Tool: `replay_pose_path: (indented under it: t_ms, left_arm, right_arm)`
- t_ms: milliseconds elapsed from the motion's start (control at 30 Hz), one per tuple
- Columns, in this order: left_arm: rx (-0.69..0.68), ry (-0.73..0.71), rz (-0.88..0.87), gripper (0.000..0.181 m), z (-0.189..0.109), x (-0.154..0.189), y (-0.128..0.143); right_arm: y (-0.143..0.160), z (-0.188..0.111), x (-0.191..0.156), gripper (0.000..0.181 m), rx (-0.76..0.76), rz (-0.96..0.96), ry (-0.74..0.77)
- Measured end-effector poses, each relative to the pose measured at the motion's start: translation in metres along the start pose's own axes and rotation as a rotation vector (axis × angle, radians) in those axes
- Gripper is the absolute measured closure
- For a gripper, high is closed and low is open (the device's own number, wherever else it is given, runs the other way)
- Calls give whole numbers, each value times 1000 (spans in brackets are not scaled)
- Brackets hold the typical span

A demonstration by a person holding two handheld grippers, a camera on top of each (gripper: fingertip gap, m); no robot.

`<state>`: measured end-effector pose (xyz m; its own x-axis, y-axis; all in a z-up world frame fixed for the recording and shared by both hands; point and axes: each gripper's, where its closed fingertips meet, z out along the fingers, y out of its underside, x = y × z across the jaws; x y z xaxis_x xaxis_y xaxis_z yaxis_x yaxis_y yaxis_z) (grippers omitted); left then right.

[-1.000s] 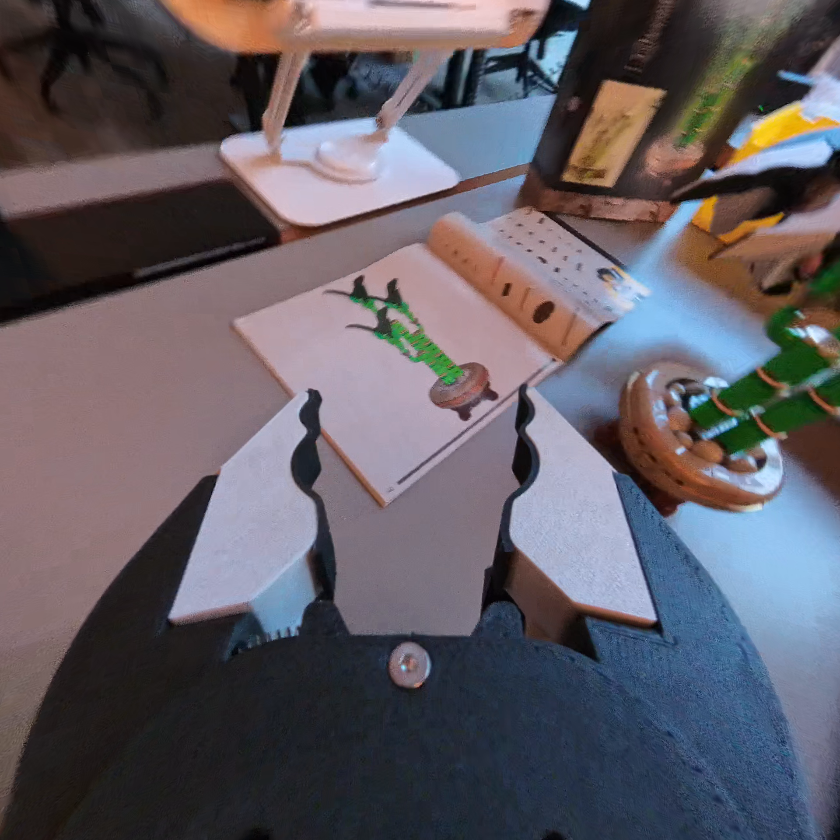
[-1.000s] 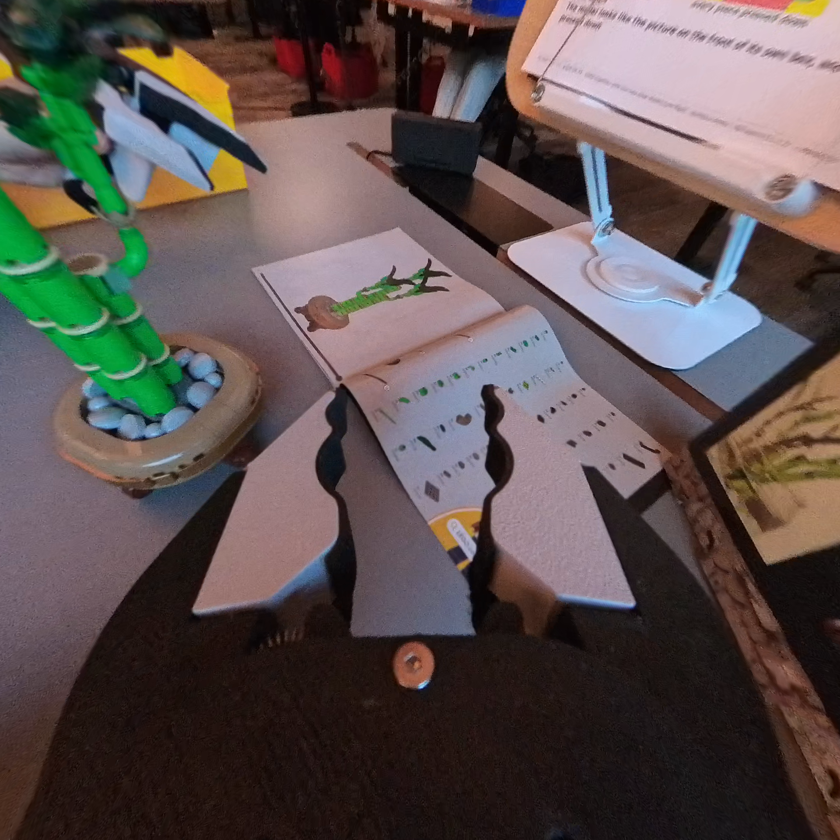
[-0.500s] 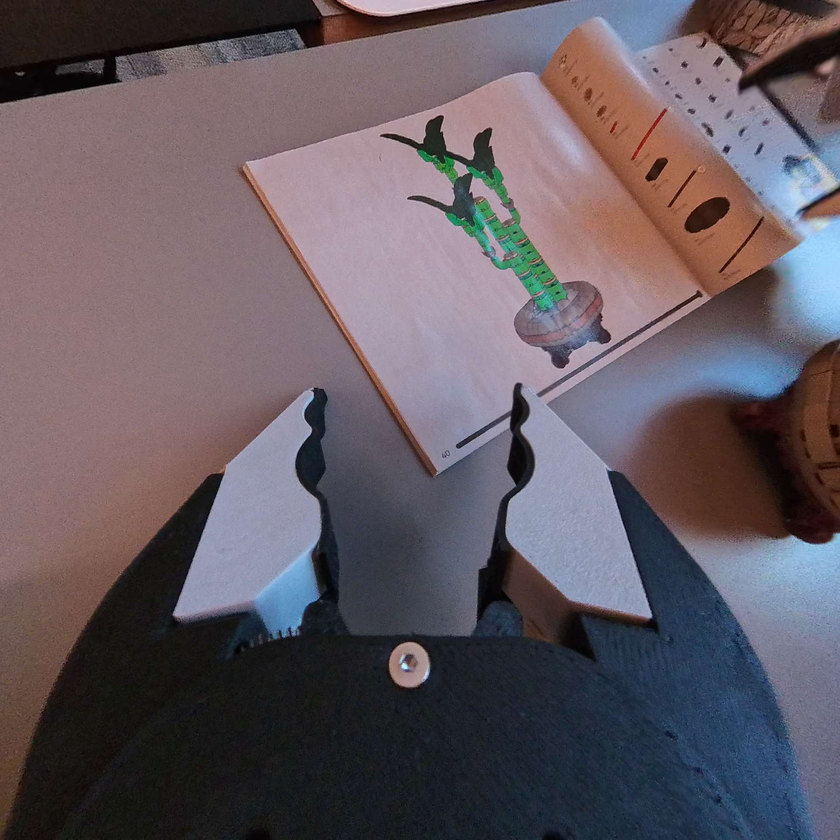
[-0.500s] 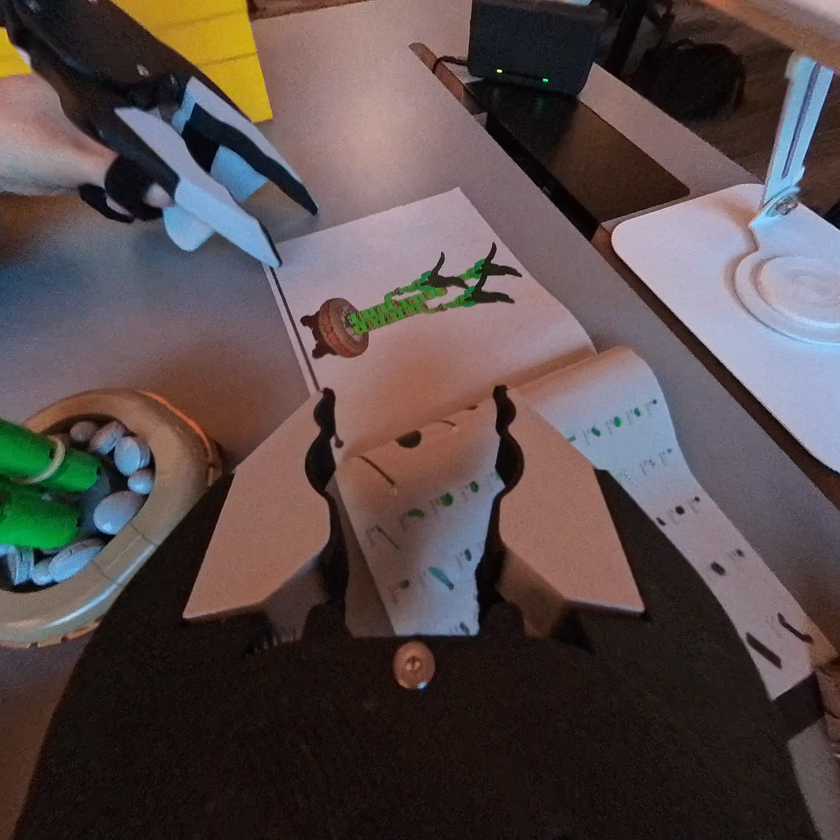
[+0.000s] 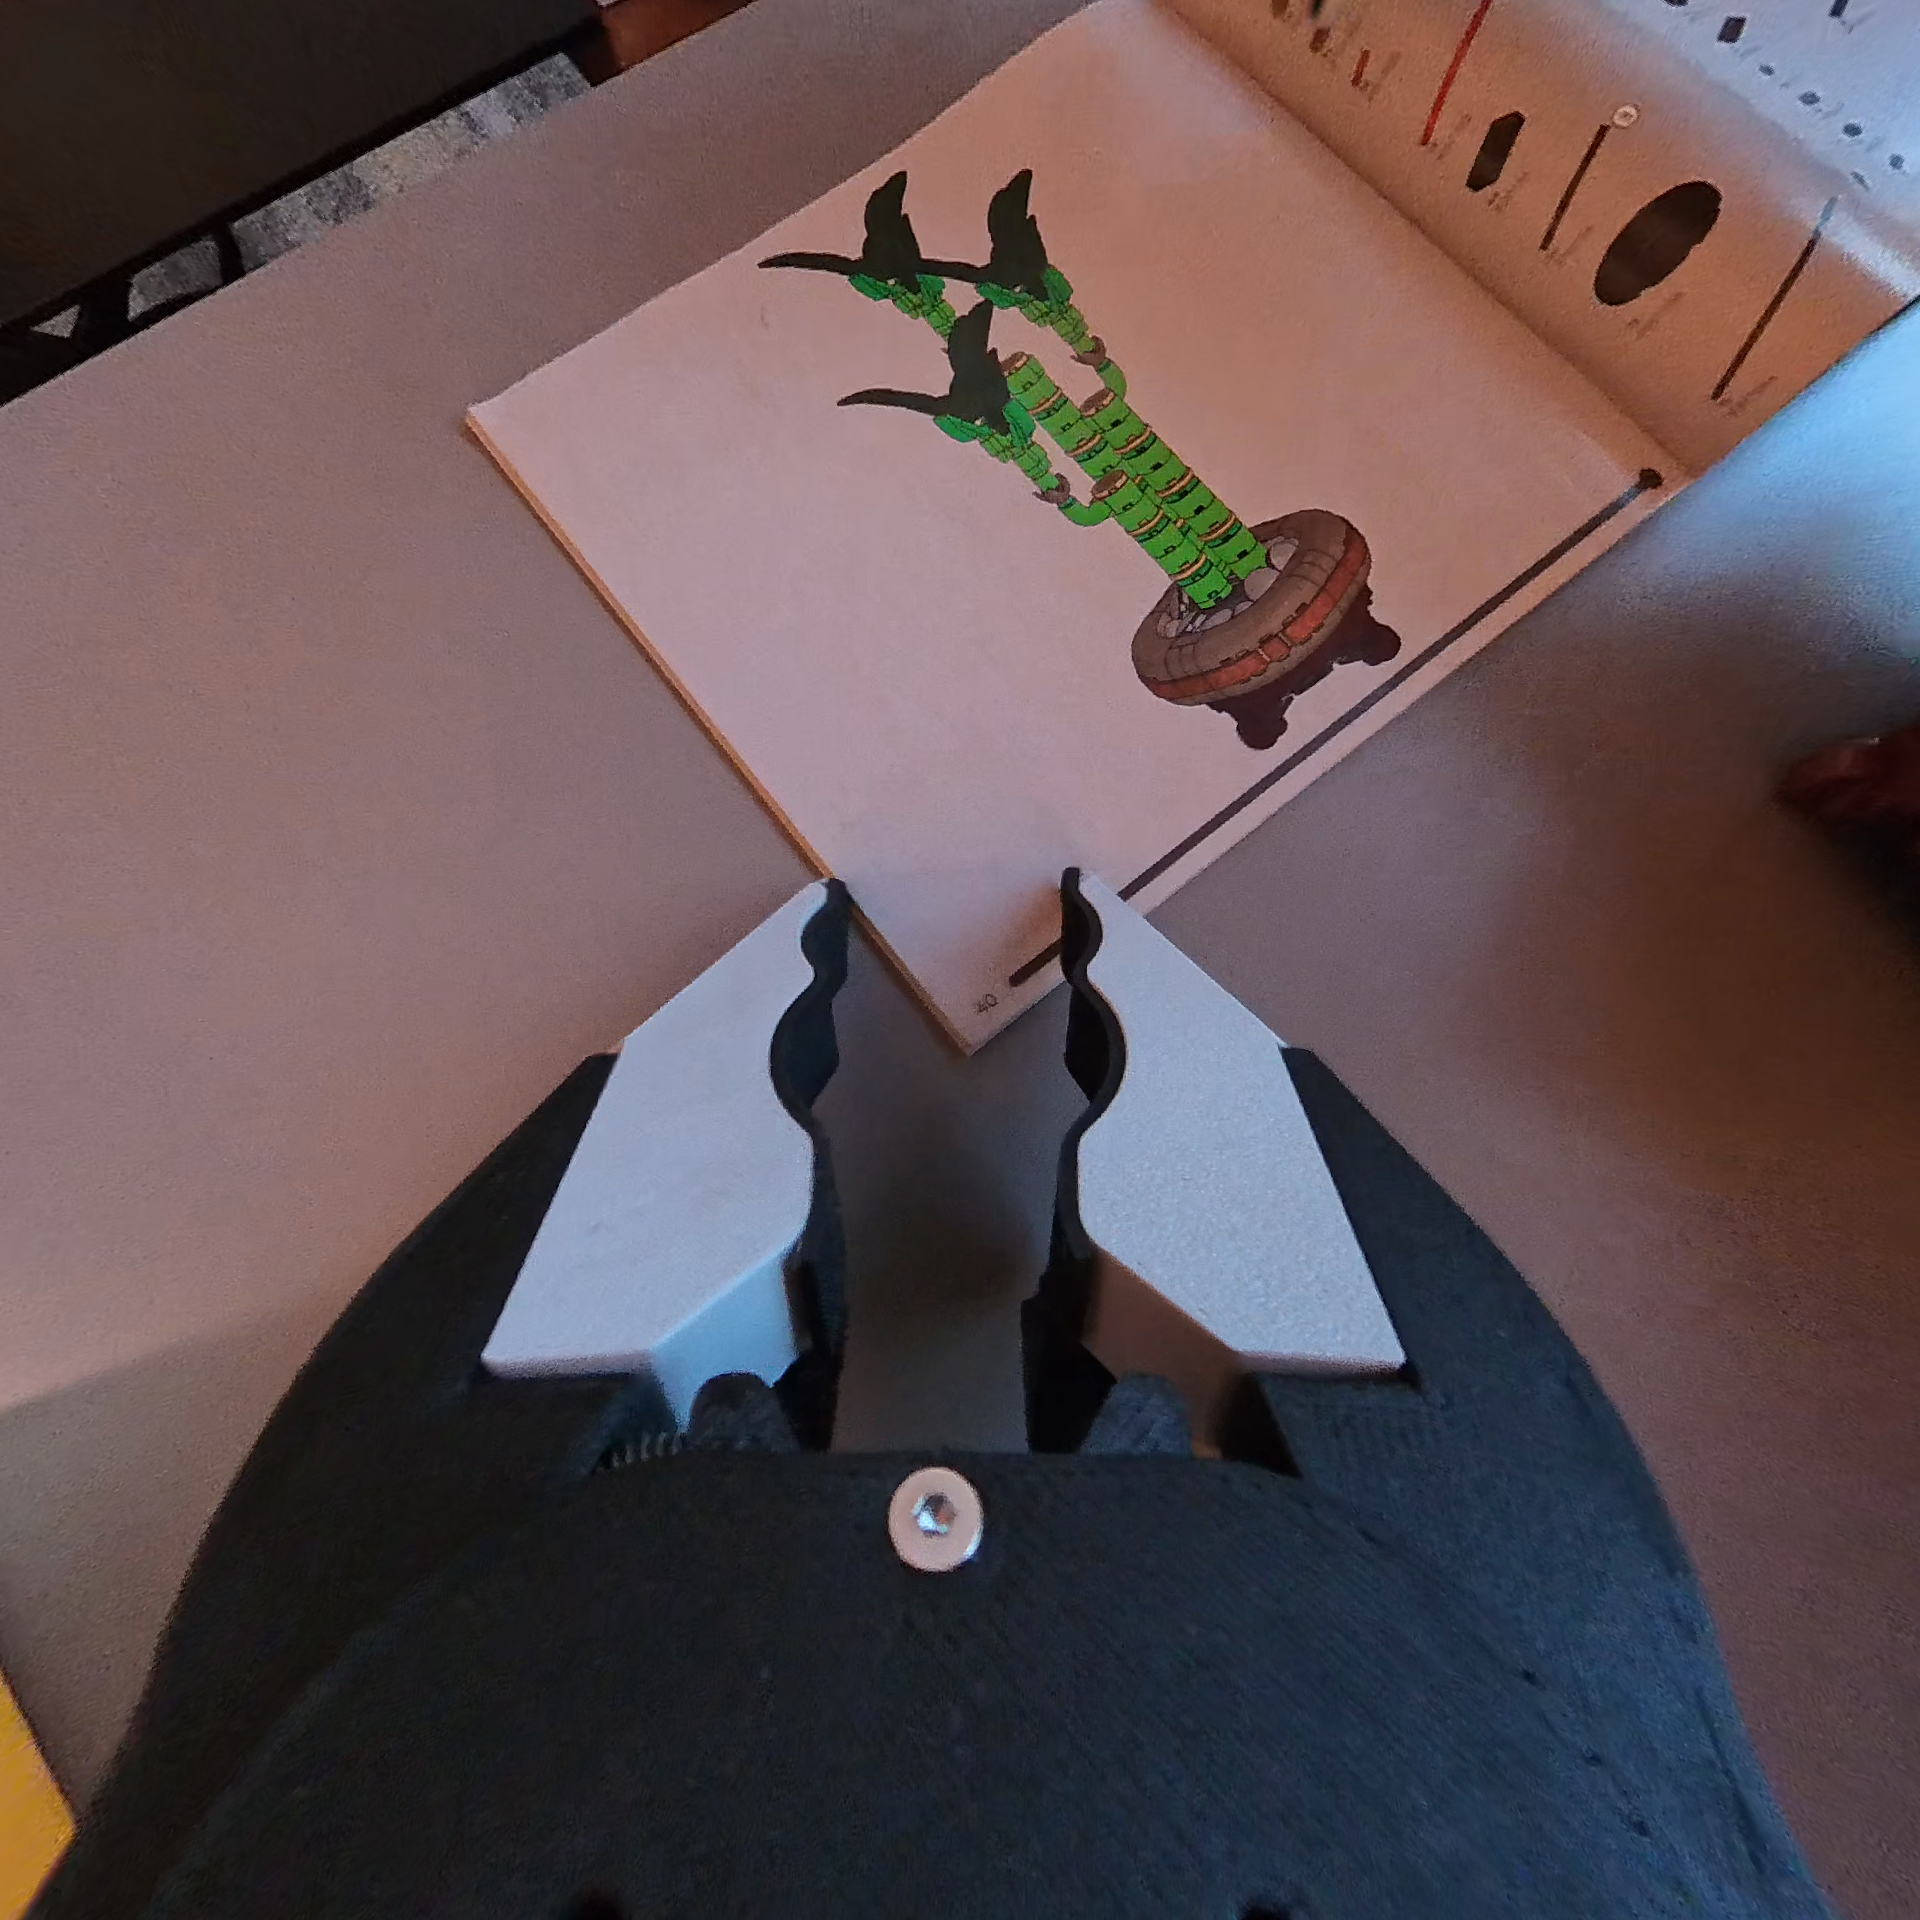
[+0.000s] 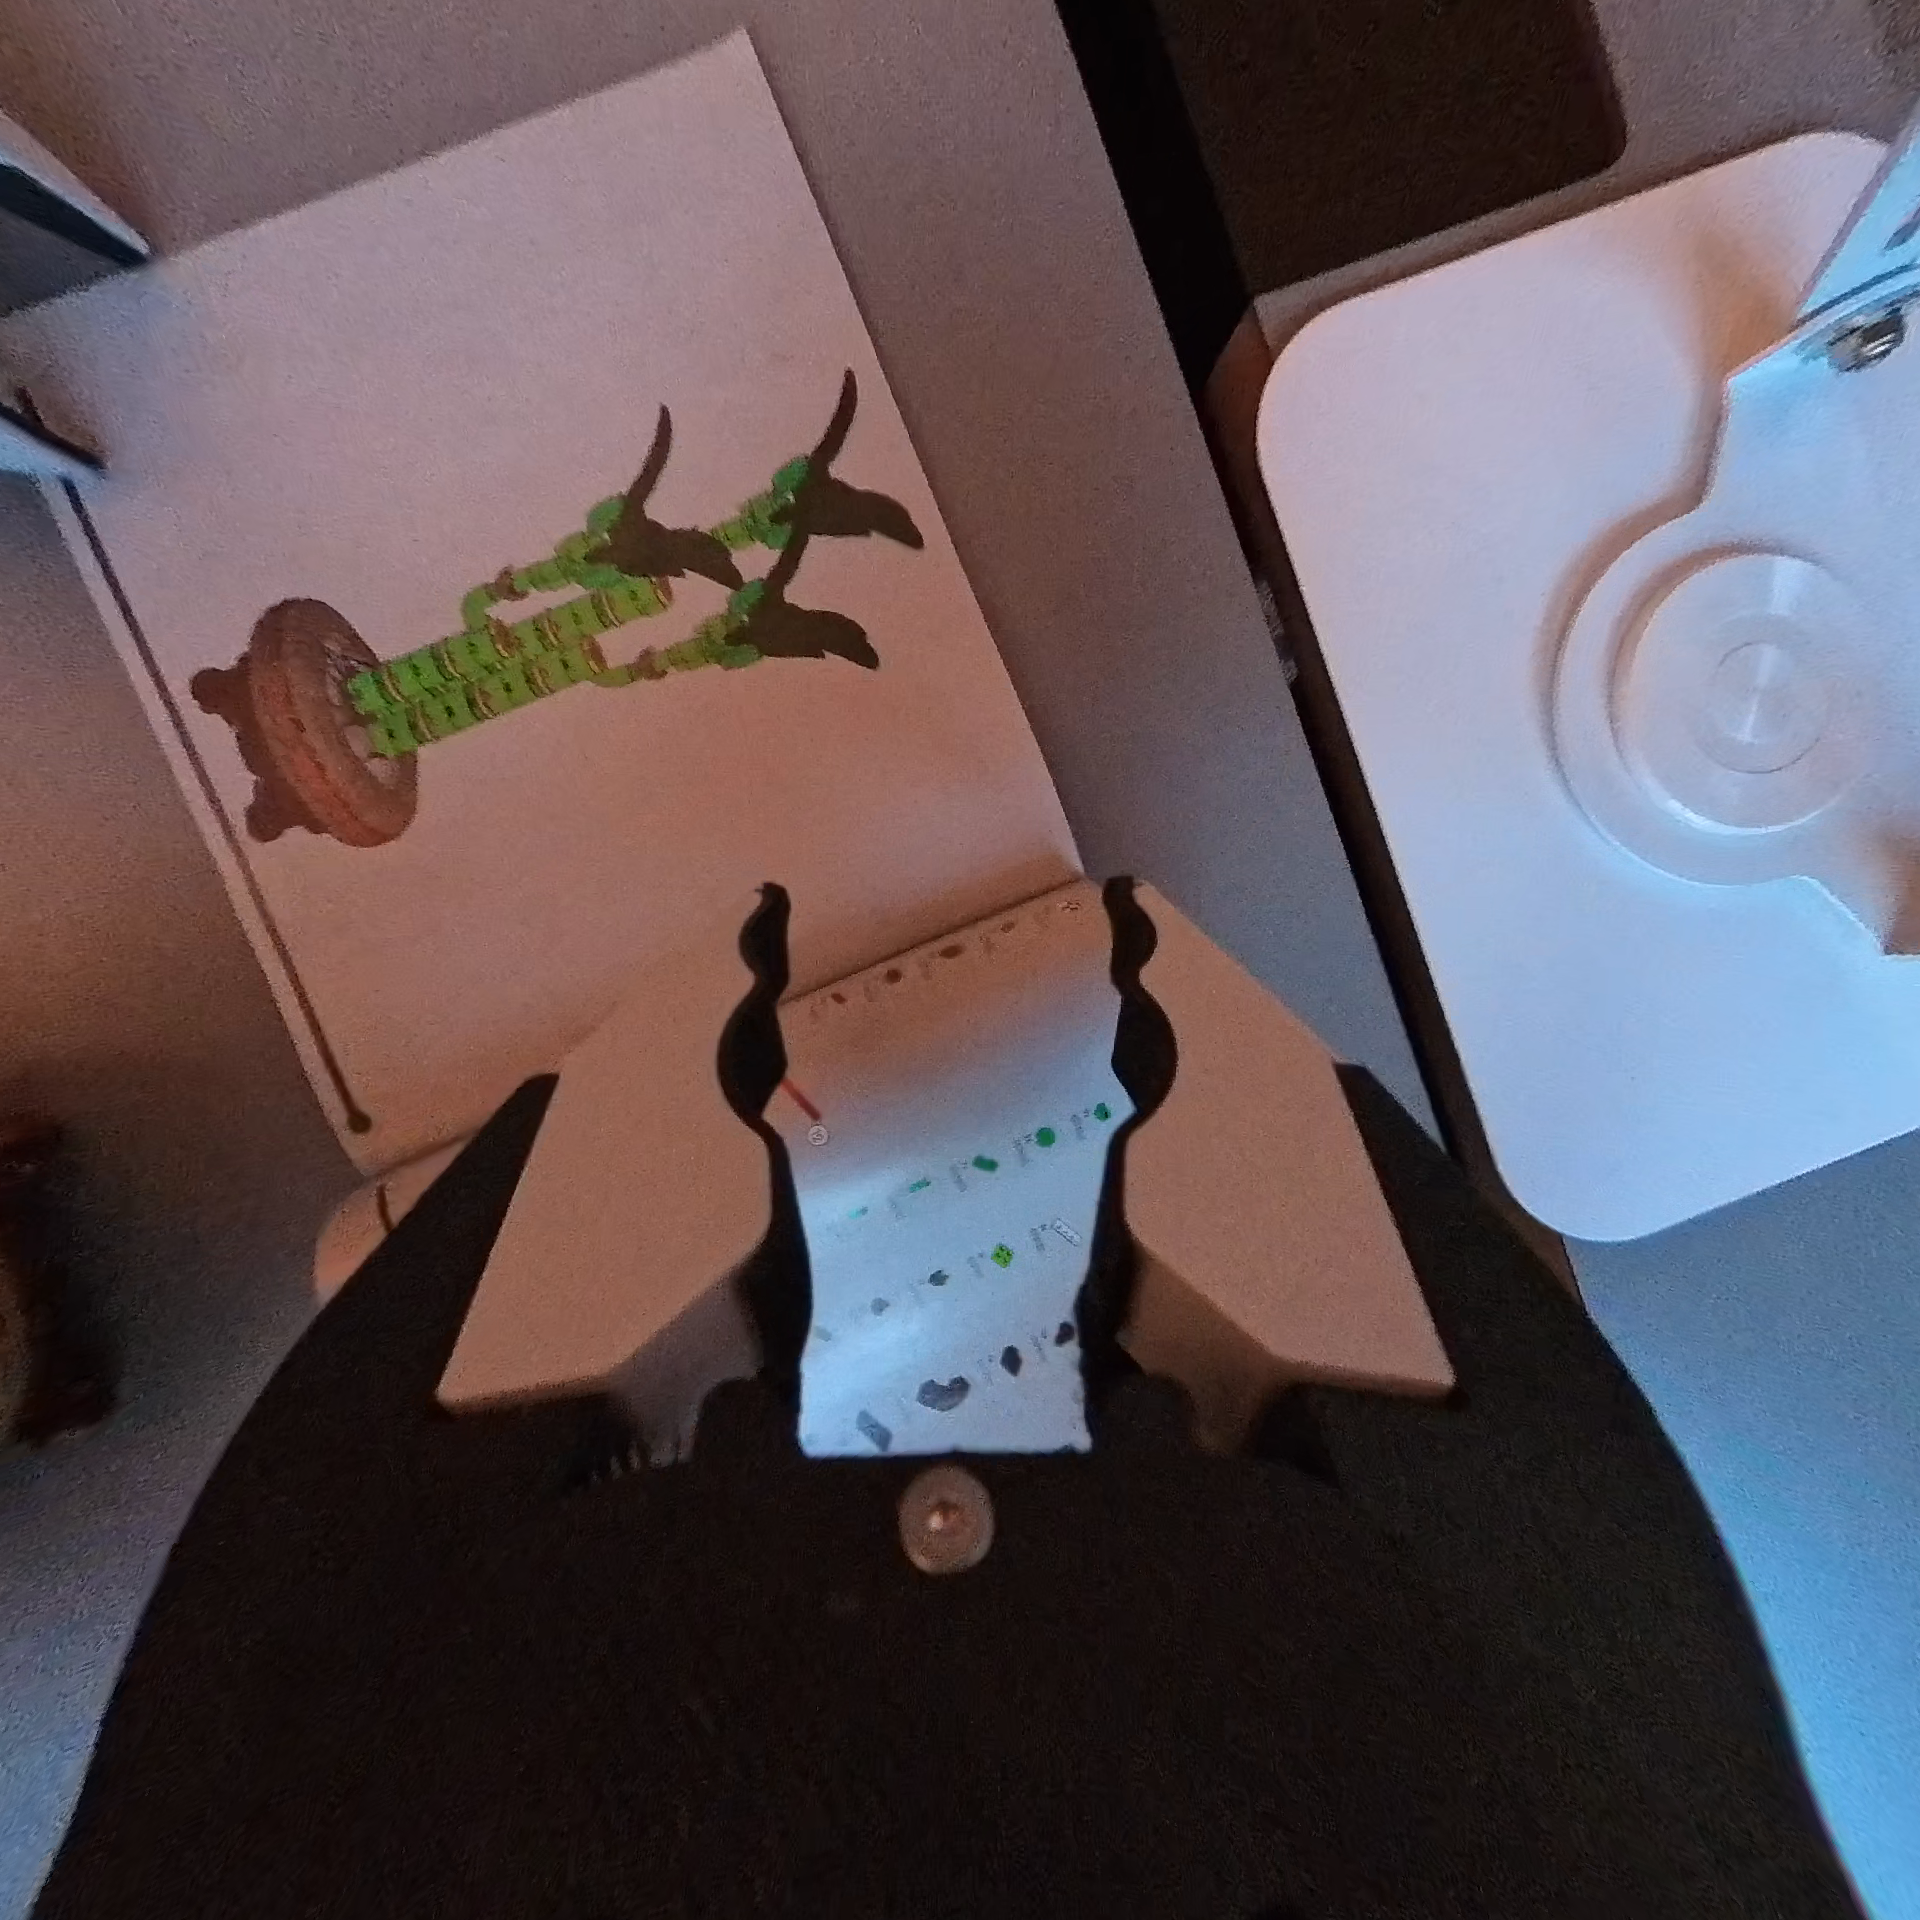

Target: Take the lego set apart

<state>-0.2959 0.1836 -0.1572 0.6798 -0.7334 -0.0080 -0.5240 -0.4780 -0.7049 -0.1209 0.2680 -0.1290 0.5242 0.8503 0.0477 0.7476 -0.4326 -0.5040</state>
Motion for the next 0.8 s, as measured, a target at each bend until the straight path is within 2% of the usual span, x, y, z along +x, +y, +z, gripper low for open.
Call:
replay_pose_path:
  t_ms: [67, 133, 167, 333, 467, 600, 800]
  left_arm:
    - [1, 22, 16, 153, -2, -1, 2]
    - [4, 44, 34, 176, -4, 0, 4]
    - [6, 45, 36, 179, -5, -1, 5]
    - [6, 18, 78, 179, -5, -1, 5]
    - [13, -31, 151, 180, -5, -1, 5]
    - [12, -66, 152, 181, -8, 1, 8]
    - [8, -79, 161, 181, -9, 2, 9]
  right_arm:
    - [2, 6, 5, 120, -32, 5, -9]
    - [6, 9, 5, 117, -57, 38, -35]
    - [9, 10, 8, 115, -73, 55, -40]
    - [24, 10, 19, 117, -162, 85, -63]
    - [32, 9, 5, 127, -220, 139, -178]
    - [40, 3, -19, 134, -275, 154, -288]
    - [59, -9, -34, 137, -357, 200, -359]
